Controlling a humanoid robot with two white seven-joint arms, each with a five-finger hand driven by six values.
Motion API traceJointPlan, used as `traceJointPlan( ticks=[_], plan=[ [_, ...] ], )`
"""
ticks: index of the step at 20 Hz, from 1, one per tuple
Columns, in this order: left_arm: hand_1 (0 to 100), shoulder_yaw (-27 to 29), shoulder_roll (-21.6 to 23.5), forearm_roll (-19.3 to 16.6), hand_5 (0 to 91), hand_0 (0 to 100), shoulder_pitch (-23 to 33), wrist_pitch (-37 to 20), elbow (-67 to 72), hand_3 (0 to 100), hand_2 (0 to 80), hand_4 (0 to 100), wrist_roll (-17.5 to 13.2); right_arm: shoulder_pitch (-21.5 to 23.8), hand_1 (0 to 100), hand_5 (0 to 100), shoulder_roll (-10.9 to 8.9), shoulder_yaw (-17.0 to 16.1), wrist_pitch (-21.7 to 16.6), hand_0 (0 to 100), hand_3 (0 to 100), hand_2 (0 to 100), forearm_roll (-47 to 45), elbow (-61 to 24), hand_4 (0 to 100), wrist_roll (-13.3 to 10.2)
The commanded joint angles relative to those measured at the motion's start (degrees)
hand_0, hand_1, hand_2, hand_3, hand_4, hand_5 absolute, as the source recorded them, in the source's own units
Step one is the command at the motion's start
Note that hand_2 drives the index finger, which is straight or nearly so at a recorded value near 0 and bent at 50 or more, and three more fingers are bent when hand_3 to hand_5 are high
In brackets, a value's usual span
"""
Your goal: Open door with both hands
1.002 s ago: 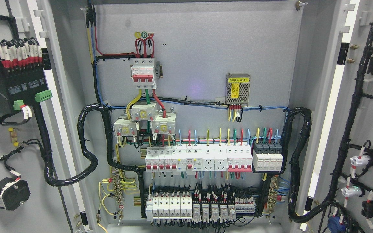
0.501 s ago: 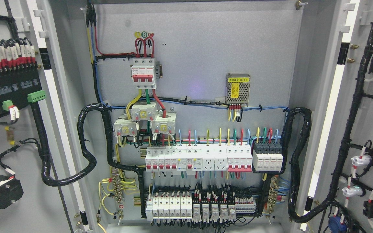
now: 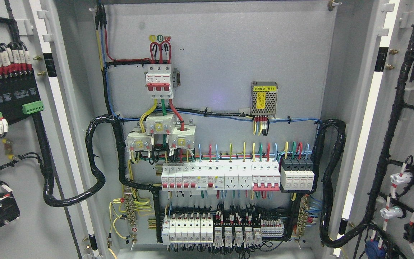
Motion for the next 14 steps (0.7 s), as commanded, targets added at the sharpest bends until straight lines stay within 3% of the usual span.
traceJointPlan(
  ticks=[1,14],
  plan=[
    [0,1.4,2.3,0.8,0.0,0,-3.3,-6.4,7.3,0,0.0,3,0.0,-0.2,0,0,-0.52,-1.2,-4.8,0,0,0,-0.4,0.5,0,0.1],
    [0,2.1,4.2,1.9,0.0,0,-7.1,-2.9,17.3,0,0.0,3,-0.1,-0.7,0,0,-0.60,-2.3,-4.8,0,0,0,-2.3,0.5,0,0.3]
  ],
)
